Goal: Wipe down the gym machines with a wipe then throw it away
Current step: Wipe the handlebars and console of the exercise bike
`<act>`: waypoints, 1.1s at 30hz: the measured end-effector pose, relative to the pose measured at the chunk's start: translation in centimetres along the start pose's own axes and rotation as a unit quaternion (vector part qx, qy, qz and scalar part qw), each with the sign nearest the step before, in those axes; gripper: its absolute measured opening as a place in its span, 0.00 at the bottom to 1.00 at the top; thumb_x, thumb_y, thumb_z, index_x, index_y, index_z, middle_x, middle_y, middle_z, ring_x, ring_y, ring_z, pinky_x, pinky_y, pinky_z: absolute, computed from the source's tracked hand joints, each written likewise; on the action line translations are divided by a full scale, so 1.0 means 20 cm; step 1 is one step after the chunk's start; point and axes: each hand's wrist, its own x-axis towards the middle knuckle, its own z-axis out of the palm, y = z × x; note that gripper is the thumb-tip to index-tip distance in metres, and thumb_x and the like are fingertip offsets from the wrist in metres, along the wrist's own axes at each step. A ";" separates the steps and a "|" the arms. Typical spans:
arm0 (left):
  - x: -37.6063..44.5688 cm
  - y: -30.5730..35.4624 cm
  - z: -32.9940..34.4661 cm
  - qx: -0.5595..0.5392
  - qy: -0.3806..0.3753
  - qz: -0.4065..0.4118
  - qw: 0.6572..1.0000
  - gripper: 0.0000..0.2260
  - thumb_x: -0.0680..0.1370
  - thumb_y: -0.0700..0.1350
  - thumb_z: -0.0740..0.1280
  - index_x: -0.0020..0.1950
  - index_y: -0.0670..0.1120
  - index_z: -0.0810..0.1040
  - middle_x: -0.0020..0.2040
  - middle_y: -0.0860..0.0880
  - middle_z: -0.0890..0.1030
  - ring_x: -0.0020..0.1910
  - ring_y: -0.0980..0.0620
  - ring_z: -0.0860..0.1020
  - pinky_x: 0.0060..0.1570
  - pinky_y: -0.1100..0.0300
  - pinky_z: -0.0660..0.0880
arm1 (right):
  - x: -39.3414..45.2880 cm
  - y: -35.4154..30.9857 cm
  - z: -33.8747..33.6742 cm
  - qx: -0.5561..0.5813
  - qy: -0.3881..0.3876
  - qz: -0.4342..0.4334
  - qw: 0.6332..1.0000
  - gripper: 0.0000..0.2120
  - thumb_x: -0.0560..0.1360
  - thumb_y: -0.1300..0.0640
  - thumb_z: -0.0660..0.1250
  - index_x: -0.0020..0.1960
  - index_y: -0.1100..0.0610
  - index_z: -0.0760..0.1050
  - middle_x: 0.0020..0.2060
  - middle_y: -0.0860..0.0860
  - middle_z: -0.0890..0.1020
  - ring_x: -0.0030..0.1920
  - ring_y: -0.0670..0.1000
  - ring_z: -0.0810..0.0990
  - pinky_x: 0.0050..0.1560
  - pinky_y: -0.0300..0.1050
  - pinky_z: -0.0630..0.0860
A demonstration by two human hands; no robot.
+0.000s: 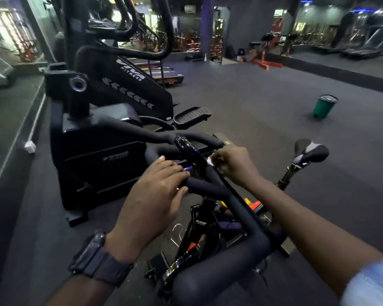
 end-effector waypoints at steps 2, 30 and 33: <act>0.00 -0.03 0.01 -0.007 0.010 0.015 1.000 0.16 0.76 0.49 0.63 0.56 0.43 0.83 0.54 0.49 0.83 0.57 0.50 0.78 0.71 0.53 0.64 | -0.08 0.02 0.01 0.052 0.022 0.015 0.998 0.06 0.70 0.63 0.71 0.45 0.55 0.84 0.43 0.52 0.85 0.45 0.53 0.83 0.42 0.39 0.72; -0.06 -0.19 0.05 -0.146 0.152 -0.057 0.976 0.17 0.74 0.44 0.72 0.60 0.39 0.79 0.63 0.44 0.78 0.68 0.48 0.73 0.69 0.49 0.70 | -0.43 -0.07 -0.12 -0.153 0.031 -0.344 0.926 0.04 0.79 0.60 0.66 0.50 0.56 0.80 0.42 0.49 0.78 0.42 0.52 0.76 0.38 0.46 0.74; -0.07 -0.19 0.05 -0.181 0.190 -0.074 0.962 0.13 0.76 0.41 0.70 0.59 0.39 0.80 0.62 0.45 0.79 0.66 0.50 0.75 0.66 0.48 0.72 | -0.42 -0.10 -0.07 -0.149 -0.013 -0.378 0.914 0.04 0.79 0.60 0.66 0.49 0.55 0.79 0.46 0.49 0.79 0.46 0.51 0.77 0.39 0.45 0.75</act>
